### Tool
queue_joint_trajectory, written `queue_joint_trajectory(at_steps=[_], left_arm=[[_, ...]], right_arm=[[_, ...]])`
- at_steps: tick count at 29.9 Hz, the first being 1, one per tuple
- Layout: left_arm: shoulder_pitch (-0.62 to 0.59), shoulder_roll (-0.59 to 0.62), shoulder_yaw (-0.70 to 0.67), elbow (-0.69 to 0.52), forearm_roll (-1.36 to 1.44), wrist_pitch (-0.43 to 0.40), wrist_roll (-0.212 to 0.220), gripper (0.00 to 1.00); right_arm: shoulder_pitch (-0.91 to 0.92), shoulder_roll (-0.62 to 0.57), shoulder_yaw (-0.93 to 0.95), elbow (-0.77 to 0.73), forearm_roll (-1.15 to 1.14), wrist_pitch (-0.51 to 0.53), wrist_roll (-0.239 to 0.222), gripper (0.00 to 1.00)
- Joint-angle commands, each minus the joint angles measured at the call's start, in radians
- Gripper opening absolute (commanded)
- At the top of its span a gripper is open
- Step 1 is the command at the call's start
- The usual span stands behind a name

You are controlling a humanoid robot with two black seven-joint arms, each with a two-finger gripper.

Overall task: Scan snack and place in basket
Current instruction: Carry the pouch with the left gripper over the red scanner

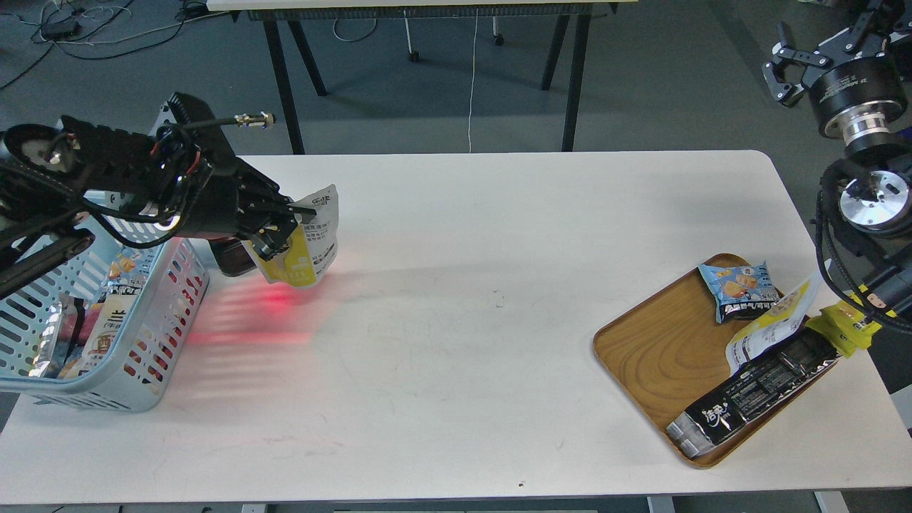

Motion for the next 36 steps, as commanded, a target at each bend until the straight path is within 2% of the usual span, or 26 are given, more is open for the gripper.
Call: queue_joint_trajectory(at_steps=[1, 6, 18, 33, 36], left_arm=[[0.0, 0.026, 0.002, 0.006, 0.0, -0.001, 0.0, 0.0], [0.0, 0.029, 0.004, 0.04, 0.0, -0.003, 0.0, 0.0], [-0.001, 0.027, 0.004, 0.023, 0.0, -0.01, 0.0, 0.0], [-0.001, 0.035, -0.001, -0.043, 0.0, -0.053, 0.0, 0.0], [-0.001, 0.058, 0.004, -0.113, 0.0, -0.055, 0.0, 0.0]], right_arm=[[0.002, 0.002, 0.0, 0.0, 0.0, 0.0, 0.0, 0.99], [0.002, 0.002, 0.0, 0.0, 0.0, -0.002, 0.0, 0.99], [0.003, 0.0, 0.0, -0.001, -0.001, 0.0, 0.0, 0.99], [0.008, -0.001, 0.0, 0.0, -0.001, 0.0, 0.0, 0.99], [0.01, -0.005, 0.0, 0.005, -0.003, 0.0, 0.0, 0.99]])
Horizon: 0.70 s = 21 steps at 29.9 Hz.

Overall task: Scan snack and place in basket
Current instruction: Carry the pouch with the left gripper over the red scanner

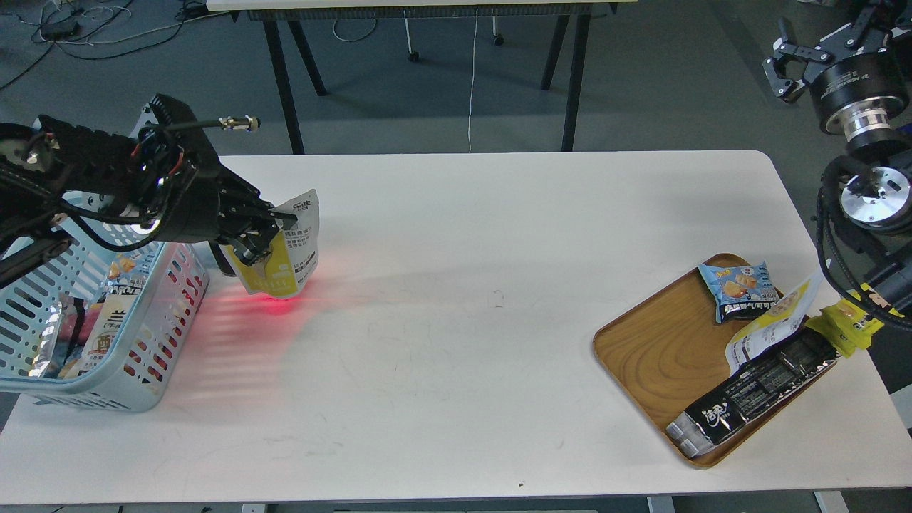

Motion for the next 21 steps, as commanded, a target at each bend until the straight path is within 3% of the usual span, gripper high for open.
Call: queue_joint_trajectory(at_steps=[1, 9, 21], left_arm=[[0.0, 0.034, 0.008, -0.079, 0.0, -0.004, 0.0, 0.0], [0.005, 0.027, 0.003, -0.069, 0.0, -0.005, 0.0, 0.0], [0.007, -0.013, 0.0, 0.068, 0.0, 0.001, 0.0, 0.0]], right_arm=[[0.001, -0.005, 0.0, 0.012, -0.001, 0.0, 0.0, 0.99], [0.002, -0.052, 0.0, 0.09, -0.003, 0.0, 0.0, 0.99], [0.004, -0.066, 0.002, 0.113, -0.003, -0.001, 0.0, 0.99]])
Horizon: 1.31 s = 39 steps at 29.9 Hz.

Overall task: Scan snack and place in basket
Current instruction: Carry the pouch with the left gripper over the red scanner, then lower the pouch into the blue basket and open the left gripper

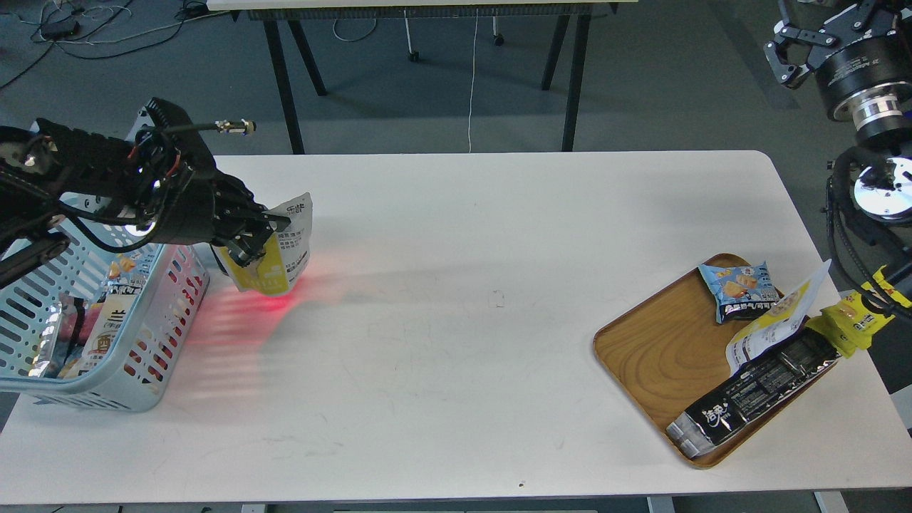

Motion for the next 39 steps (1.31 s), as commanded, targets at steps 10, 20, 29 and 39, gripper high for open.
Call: queue_joint_trajectory(at_steps=[10, 20, 29, 39], left_arm=[[-0.003, -0.002, -0.002, 0.02, 0.0, 0.001, 0.0, 0.0], [-0.044, 0.007, -0.01, 0.002, 0.0, -0.004, 0.0, 0.0], [-0.064, 0.045, -0.013, -0.075, 0.0, -0.005, 0.0, 0.0], [-0.061, 0.243, -0.164, -0.109, -0.098, -0.005, 0.0, 0.0]], right_arm=[[0.021, -0.014, 0.0, 0.001, -0.001, 0.0, 0.0, 0.99], [0.021, -0.022, 0.0, -0.001, -0.001, 0.001, 0.0, 0.99], [0.024, -0.021, 0.0, -0.001, -0.001, 0.001, 0.0, 0.99], [0.024, -0.031, 0.002, -0.004, -0.001, 0.001, 0.0, 0.99]])
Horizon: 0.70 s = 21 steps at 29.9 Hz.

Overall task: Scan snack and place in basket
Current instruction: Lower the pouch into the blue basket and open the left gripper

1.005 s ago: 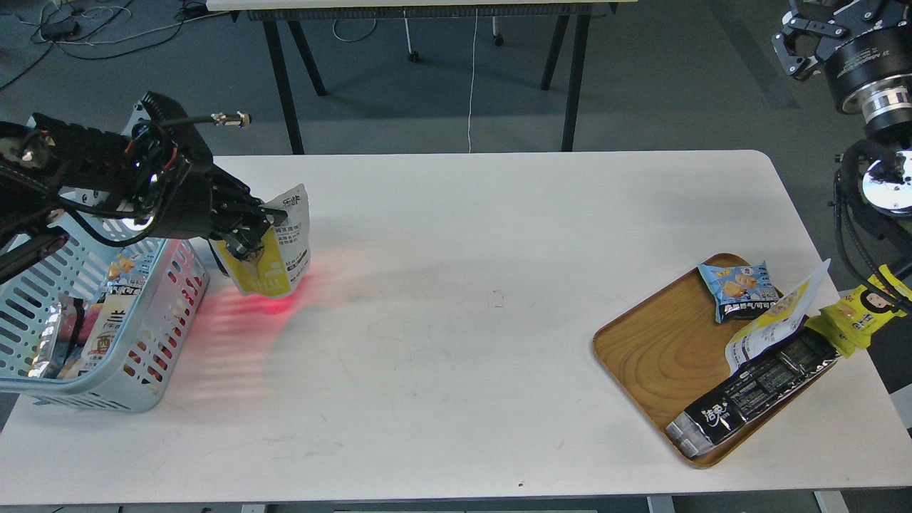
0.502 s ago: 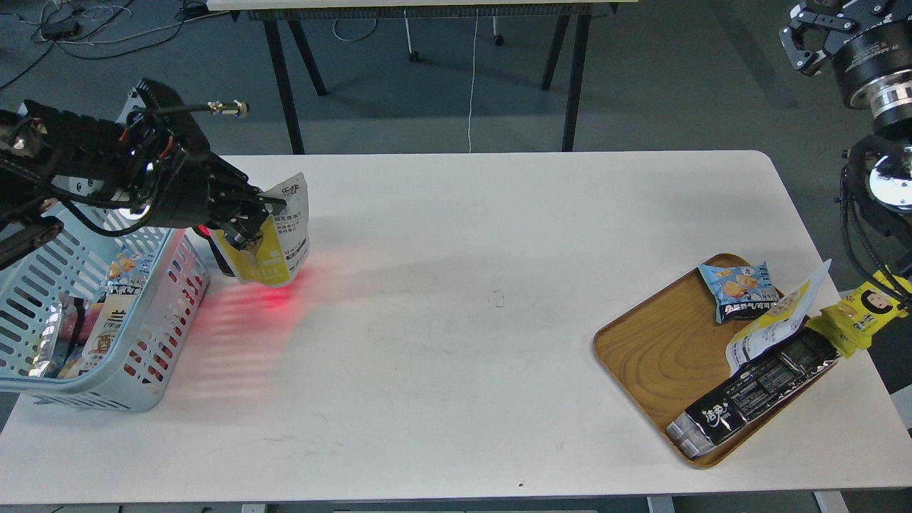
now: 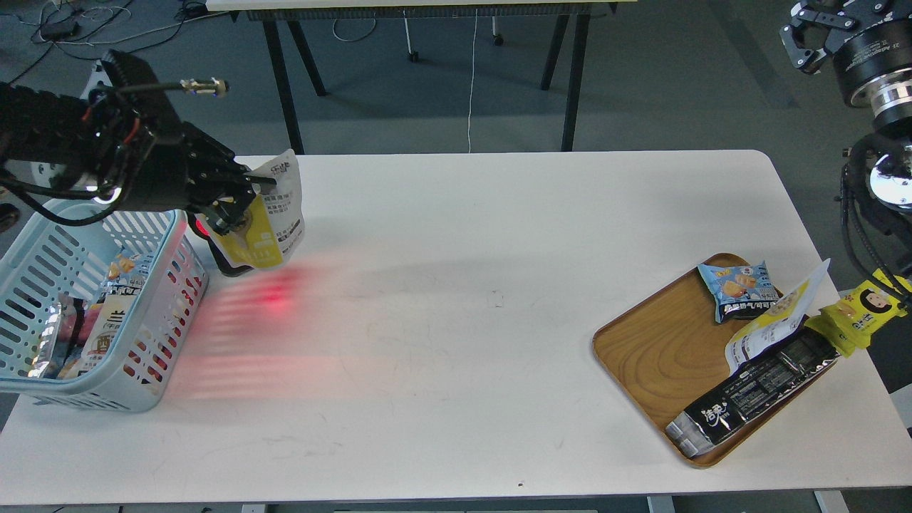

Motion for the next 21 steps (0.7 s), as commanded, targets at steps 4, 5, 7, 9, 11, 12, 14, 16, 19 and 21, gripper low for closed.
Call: queue_joint_trajectory(at_steps=[4, 5, 7, 9, 11, 12, 14, 16, 19, 21], left_arm=[[0.001, 0.165, -0.061, 0.022, -0.136, -0.002, 0.0, 0.0], [0.004, 0.188, -0.059, 0.022, -0.139, -0.002, 0.0, 0.0], [0.01, 0.222, -0.058, 0.027, -0.143, -0.002, 0.0, 0.0], [0.02, 0.241, -0.055, 0.054, -0.145, -0.002, 0.0, 0.0], [0.034, 0.256, -0.036, 0.079, -0.143, -0.002, 0.0, 0.0], [0.036, 0.262, -0.027, 0.082, -0.143, -0.001, 0.0, 0.0], [0.037, 0.274, -0.004, 0.082, -0.143, -0.001, 0.0, 0.0], [0.037, 0.279, 0.039, 0.082, -0.142, 0.008, 0.0, 0.0], [0.039, 0.274, 0.096, 0.088, -0.142, 0.045, 0.0, 0.0], [0.039, 0.27, 0.137, 0.102, -0.143, 0.068, 0.0, 0.02]], right_arm=[[-0.002, -0.003, 0.002, 0.0, 0.0, 0.0, 0.0, 0.99], [-0.002, -0.002, 0.002, 0.0, 0.0, 0.0, 0.0, 0.99], [-0.002, 0.0, 0.002, 0.0, 0.0, 0.0, 0.0, 0.99], [-0.003, 0.004, 0.002, 0.0, 0.0, 0.0, 0.0, 0.99], [-0.003, 0.01, 0.0, 0.0, 0.0, 0.0, 0.0, 0.99], [-0.002, 0.013, 0.0, 0.0, 0.0, 0.0, 0.0, 0.99], [0.0, 0.015, 0.0, -0.002, 0.0, 0.0, 0.0, 0.99], [0.0, 0.015, 0.0, -0.002, 0.0, 0.0, 0.0, 0.99], [0.002, 0.012, 0.0, 0.0, 0.0, 0.0, 0.0, 0.99], [0.002, 0.004, 0.0, 0.0, 0.0, 0.0, 0.0, 0.99]])
